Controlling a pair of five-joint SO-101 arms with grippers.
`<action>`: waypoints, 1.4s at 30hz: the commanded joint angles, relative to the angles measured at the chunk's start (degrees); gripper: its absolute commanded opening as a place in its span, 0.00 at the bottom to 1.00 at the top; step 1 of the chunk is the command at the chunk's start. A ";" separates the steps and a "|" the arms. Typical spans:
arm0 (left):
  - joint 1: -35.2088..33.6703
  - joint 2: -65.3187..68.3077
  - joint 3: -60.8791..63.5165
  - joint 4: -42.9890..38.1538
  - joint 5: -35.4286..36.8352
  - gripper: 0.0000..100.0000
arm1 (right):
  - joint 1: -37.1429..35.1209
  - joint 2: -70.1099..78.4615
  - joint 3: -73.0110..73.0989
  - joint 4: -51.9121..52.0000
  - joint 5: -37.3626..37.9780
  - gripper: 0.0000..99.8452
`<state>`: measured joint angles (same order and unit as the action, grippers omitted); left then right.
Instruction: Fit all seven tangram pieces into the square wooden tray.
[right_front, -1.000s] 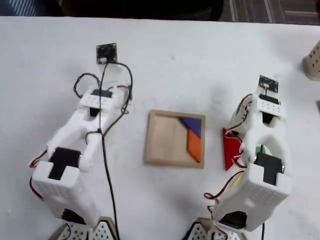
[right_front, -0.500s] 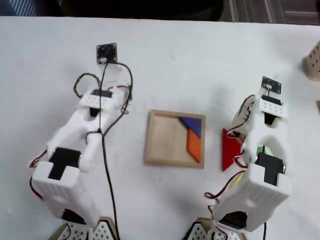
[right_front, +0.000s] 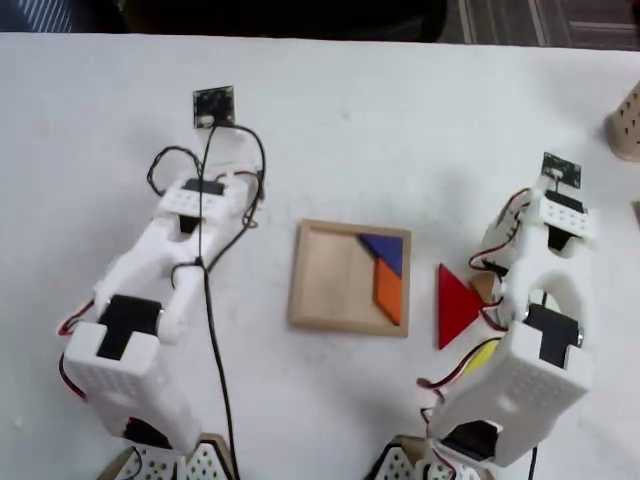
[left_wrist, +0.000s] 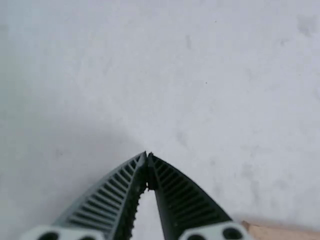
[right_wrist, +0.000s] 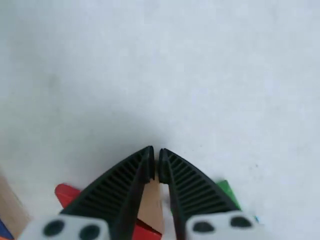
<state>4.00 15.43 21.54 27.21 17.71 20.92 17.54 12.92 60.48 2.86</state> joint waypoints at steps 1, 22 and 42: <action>0.04 -0.48 -3.16 0.35 -0.35 0.02 | 2.15 -1.19 -5.01 1.80 3.60 0.02; 0.04 -0.22 -3.69 0.18 -0.35 0.02 | -4.00 -6.73 0.88 12.70 2.73 0.02; 0.04 -0.13 -3.69 0.00 -0.35 0.02 | -0.84 10.51 -13.19 8.48 3.25 0.02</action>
<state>4.00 15.43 21.54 27.21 17.71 17.32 24.13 8.88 68.57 6.29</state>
